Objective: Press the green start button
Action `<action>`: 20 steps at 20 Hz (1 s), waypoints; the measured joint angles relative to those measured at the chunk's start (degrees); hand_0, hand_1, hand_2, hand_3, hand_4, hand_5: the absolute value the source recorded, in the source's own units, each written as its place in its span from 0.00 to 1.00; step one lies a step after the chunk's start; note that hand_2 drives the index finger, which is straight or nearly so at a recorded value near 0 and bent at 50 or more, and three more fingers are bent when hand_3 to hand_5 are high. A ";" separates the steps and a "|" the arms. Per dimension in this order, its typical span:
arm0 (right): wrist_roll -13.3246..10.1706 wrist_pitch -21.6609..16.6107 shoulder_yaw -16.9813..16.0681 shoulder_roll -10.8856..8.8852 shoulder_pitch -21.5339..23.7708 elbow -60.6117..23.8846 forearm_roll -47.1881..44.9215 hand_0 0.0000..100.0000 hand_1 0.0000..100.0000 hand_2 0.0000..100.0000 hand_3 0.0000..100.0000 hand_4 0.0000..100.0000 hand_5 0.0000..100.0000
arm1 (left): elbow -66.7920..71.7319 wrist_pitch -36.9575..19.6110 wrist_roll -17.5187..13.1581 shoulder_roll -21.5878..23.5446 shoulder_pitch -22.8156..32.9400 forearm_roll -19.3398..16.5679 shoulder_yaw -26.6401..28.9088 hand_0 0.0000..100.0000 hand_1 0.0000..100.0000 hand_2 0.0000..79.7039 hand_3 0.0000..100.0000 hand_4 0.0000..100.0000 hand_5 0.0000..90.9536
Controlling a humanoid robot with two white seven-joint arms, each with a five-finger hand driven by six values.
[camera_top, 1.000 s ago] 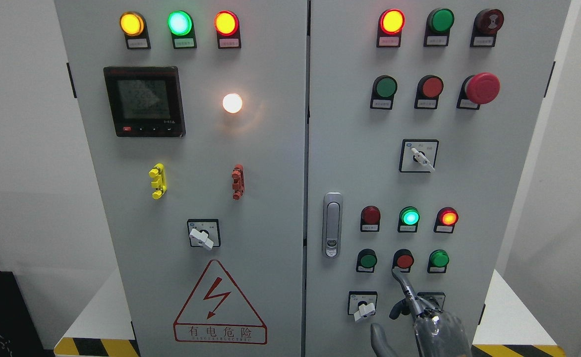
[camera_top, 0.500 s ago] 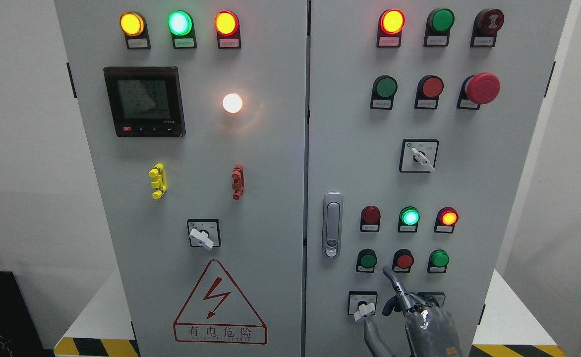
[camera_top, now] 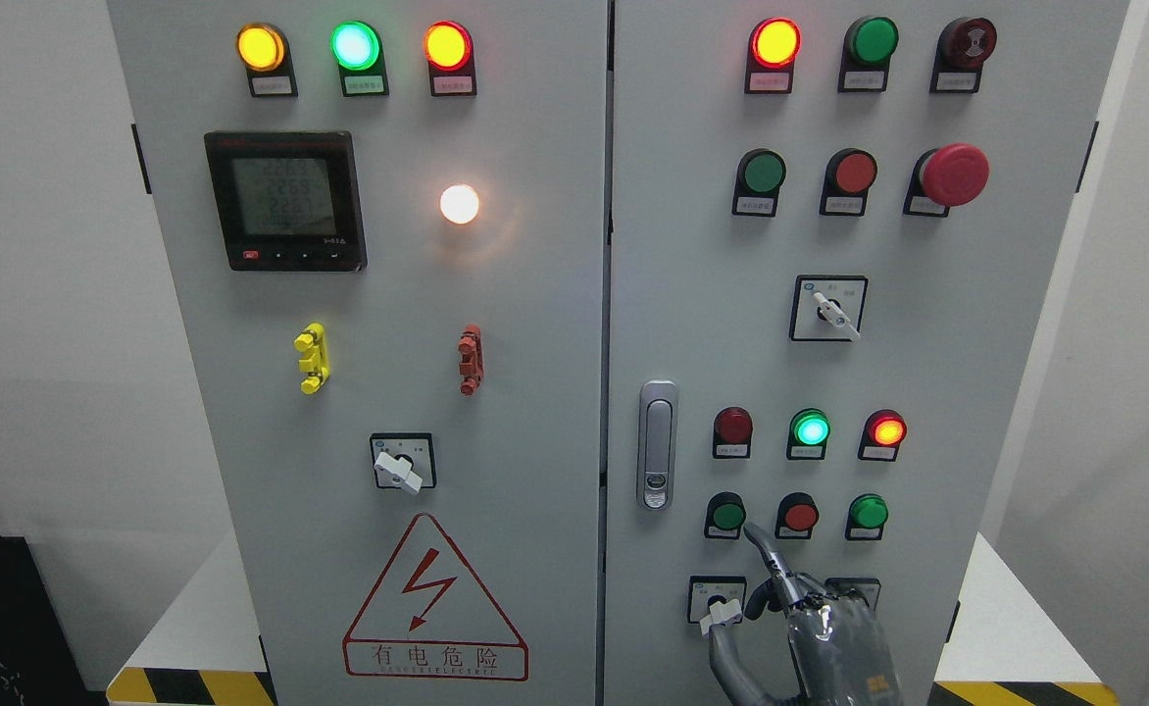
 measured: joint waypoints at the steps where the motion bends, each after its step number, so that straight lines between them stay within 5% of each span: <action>1: 0.00 0.01 0.20 0.00 -0.12 0.22 0.02 0.56 0.32 0.00 0.66 0.67 0.68 | 0.00 0.00 0.00 0.00 0.00 0.00 0.00 0.12 0.56 0.00 0.00 0.00 0.00; 20: -0.05 0.79 0.87 0.07 -2.41 3.01 0.11 0.57 0.32 0.00 0.66 0.67 0.68 | 0.00 0.00 0.00 0.00 0.00 0.00 0.00 0.12 0.56 0.00 0.00 0.00 0.00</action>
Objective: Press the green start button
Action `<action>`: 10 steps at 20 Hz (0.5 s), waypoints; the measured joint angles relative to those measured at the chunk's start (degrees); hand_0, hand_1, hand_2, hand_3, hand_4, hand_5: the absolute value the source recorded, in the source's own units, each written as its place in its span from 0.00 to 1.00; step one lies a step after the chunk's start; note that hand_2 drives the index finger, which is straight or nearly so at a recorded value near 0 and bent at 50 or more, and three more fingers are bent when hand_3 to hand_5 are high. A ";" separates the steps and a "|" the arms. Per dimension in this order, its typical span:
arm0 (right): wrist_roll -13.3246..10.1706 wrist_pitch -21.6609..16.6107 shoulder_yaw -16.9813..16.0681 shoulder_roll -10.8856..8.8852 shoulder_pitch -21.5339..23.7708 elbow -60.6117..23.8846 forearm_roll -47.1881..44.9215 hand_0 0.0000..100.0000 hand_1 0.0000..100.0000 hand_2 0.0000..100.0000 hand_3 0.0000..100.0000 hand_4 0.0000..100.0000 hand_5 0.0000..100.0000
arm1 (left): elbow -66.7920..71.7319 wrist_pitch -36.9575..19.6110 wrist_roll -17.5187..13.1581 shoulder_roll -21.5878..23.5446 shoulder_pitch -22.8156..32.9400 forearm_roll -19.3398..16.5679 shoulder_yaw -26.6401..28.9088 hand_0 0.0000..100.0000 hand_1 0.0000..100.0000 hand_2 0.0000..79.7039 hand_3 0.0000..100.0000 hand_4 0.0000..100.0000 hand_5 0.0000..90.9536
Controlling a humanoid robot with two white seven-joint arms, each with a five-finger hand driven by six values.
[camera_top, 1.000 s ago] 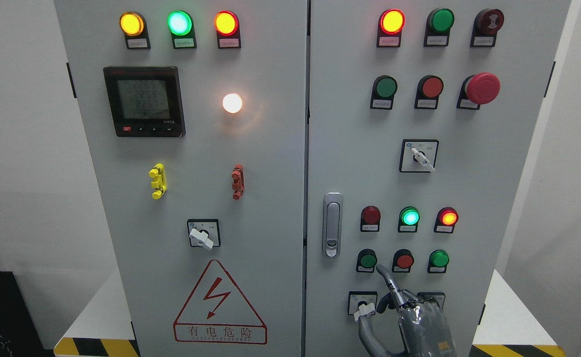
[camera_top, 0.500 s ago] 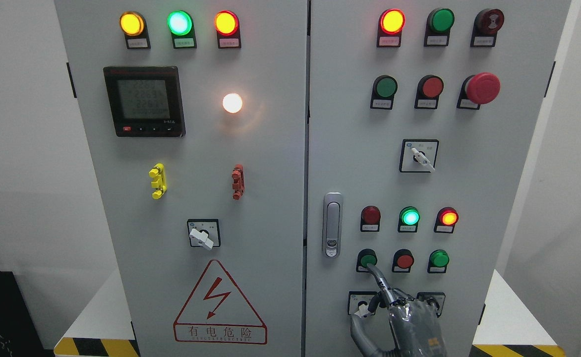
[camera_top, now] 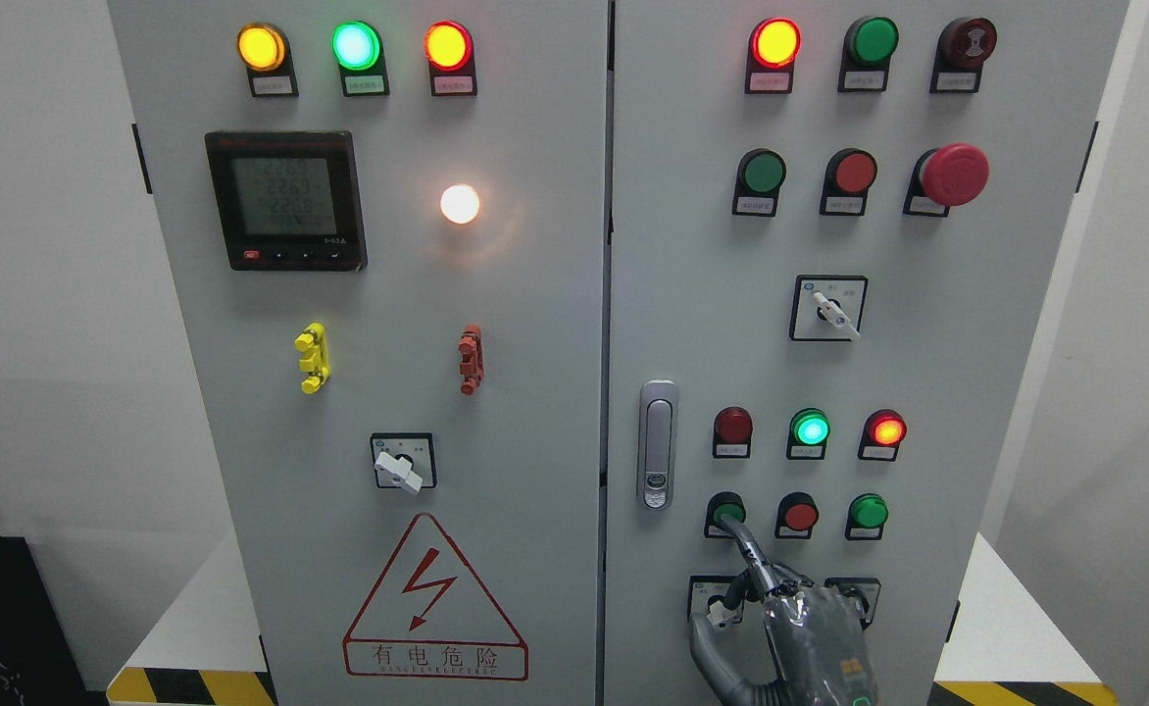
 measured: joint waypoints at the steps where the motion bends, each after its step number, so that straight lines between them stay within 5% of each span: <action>1: -0.04 0.00 -0.06 0.00 -0.07 0.08 0.00 0.57 0.32 0.00 0.66 0.67 0.68 | 0.00 0.00 0.00 0.00 0.00 0.00 0.00 0.12 0.56 0.00 0.00 0.00 0.00; 10: -0.11 0.41 -0.13 0.01 -0.64 0.97 0.00 0.57 0.32 0.00 0.67 0.67 0.68 | 0.00 0.00 0.00 0.00 0.01 0.00 0.00 0.12 0.56 0.00 0.00 0.00 0.00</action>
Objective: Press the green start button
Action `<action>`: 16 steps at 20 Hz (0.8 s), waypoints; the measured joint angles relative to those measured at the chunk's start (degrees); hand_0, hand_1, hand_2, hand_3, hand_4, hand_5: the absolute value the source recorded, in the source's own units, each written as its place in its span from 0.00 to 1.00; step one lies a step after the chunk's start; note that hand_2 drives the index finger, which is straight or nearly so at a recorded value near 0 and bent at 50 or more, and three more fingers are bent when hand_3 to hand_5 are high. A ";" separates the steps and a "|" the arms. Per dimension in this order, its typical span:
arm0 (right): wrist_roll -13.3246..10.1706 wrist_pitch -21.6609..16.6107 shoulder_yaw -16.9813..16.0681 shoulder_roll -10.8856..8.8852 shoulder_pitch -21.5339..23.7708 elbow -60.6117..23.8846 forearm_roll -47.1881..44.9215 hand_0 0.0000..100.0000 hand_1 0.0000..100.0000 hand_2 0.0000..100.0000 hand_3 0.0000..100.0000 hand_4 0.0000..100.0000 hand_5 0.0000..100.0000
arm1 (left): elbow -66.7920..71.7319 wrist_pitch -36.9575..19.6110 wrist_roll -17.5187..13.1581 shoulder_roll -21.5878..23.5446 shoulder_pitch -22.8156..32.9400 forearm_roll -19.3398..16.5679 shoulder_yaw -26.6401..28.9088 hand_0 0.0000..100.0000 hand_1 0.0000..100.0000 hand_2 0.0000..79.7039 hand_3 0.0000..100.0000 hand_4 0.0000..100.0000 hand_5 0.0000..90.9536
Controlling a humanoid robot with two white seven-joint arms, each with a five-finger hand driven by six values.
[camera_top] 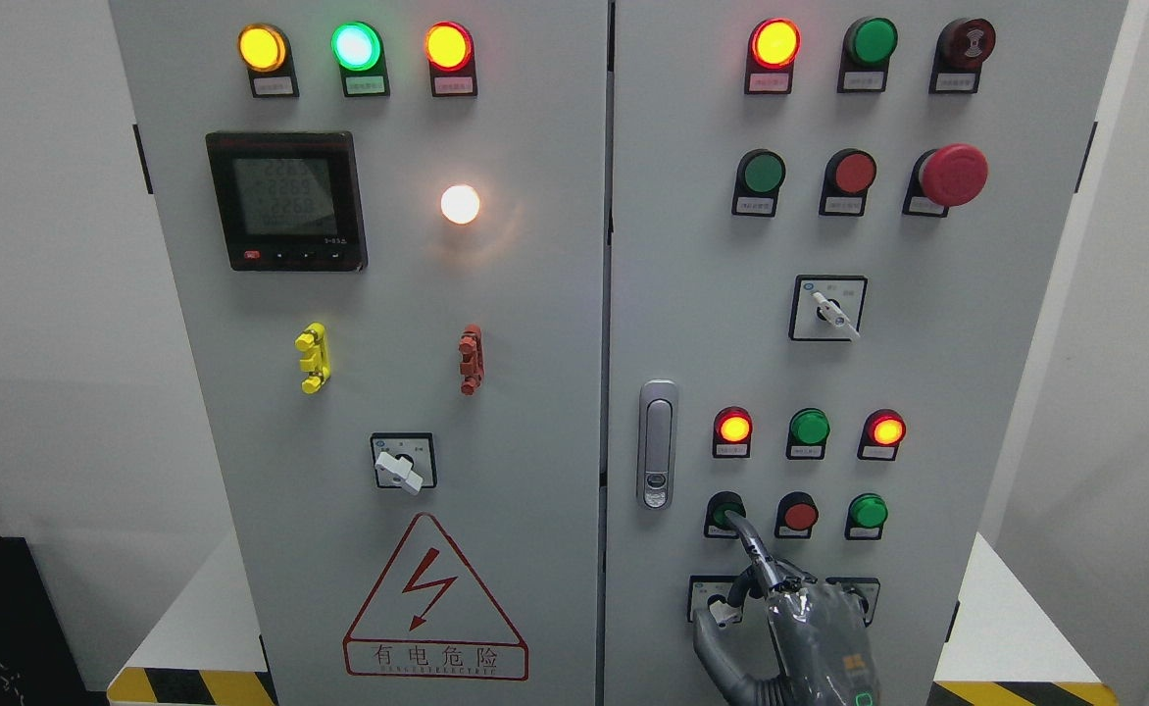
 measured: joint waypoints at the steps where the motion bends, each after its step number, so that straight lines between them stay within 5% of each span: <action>1: -0.01 0.17 0.14 0.00 -0.03 0.05 -0.01 0.57 0.32 0.00 0.67 0.67 0.68 | 0.00 0.00 0.00 0.00 0.00 0.00 0.00 0.12 0.56 0.00 0.00 0.00 0.00; 16: -0.05 0.66 1.18 0.04 0.21 -0.41 -0.97 0.59 0.34 0.00 0.68 0.67 0.68 | 0.00 0.00 0.00 0.00 -0.02 0.00 0.00 0.12 0.56 0.00 0.00 0.00 0.00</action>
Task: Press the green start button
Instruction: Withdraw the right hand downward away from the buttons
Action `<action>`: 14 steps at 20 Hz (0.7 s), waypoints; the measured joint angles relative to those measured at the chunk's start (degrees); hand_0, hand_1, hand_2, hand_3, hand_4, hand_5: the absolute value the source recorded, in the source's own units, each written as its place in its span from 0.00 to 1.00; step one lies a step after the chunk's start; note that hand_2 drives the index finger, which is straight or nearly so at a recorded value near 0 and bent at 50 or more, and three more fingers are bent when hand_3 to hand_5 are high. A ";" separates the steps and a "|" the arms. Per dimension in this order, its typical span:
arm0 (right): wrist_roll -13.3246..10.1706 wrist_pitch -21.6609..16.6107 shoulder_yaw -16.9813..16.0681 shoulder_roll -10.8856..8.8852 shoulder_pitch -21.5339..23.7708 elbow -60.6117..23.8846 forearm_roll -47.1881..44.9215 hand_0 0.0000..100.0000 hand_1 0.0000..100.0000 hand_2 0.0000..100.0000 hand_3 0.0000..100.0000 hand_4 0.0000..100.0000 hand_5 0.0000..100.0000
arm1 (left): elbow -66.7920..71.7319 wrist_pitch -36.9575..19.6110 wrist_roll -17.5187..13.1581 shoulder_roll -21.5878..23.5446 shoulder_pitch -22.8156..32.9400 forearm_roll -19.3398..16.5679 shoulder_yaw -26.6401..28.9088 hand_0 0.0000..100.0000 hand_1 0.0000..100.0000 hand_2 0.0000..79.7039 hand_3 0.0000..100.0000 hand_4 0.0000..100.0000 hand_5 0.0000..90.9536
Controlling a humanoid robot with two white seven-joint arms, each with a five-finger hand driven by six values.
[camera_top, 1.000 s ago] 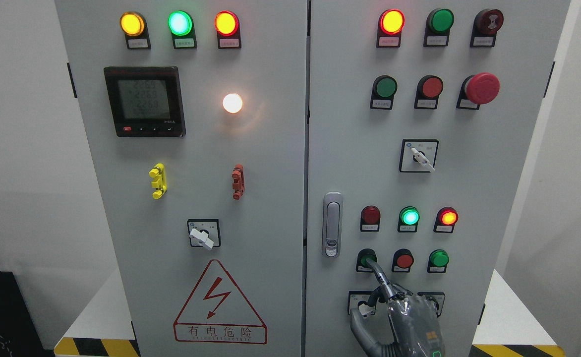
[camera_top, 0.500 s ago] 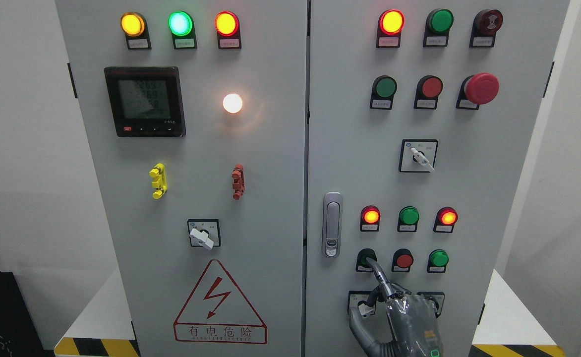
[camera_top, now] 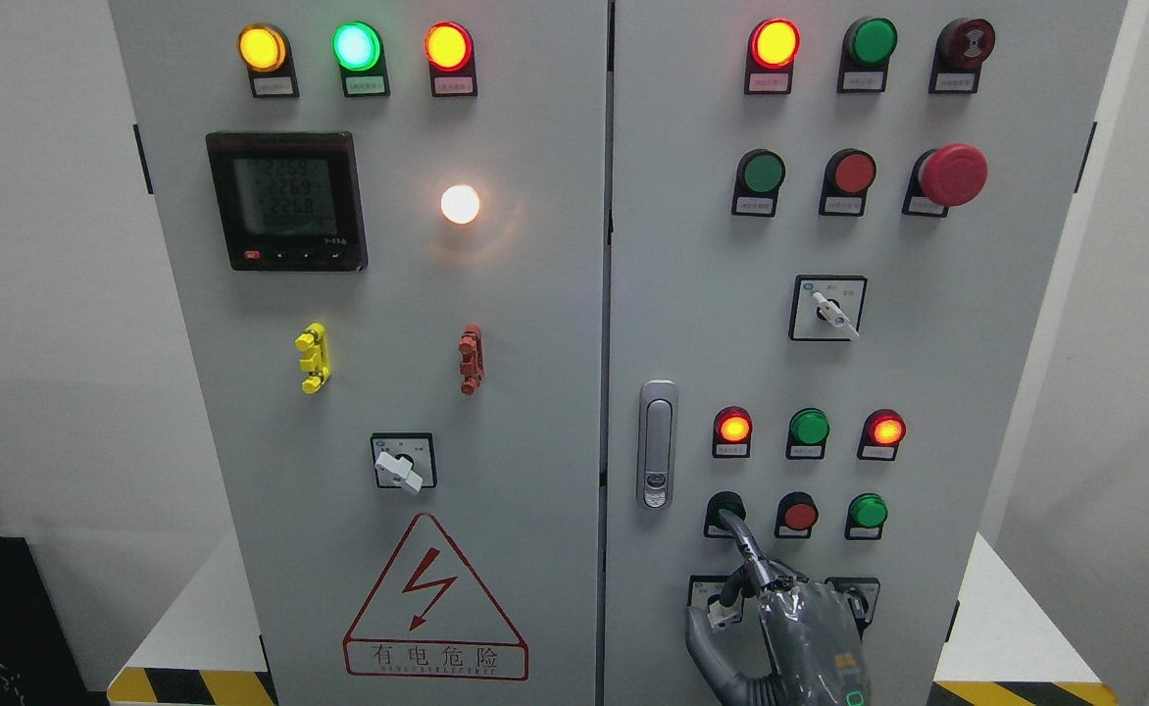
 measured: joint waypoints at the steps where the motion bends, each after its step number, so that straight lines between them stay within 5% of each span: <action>1: -0.05 0.00 0.03 0.00 0.19 -0.25 -0.08 0.60 0.34 0.00 0.68 0.67 0.68 | 0.00 0.00 0.00 0.00 0.00 0.00 0.00 0.12 0.56 0.00 0.00 0.00 0.00; 14: 0.71 -0.46 0.25 0.03 4.79 -4.77 -6.19 0.69 0.35 0.00 0.69 0.67 0.68 | 0.00 0.00 0.00 0.00 0.00 0.00 0.00 0.12 0.56 0.00 0.00 0.00 0.00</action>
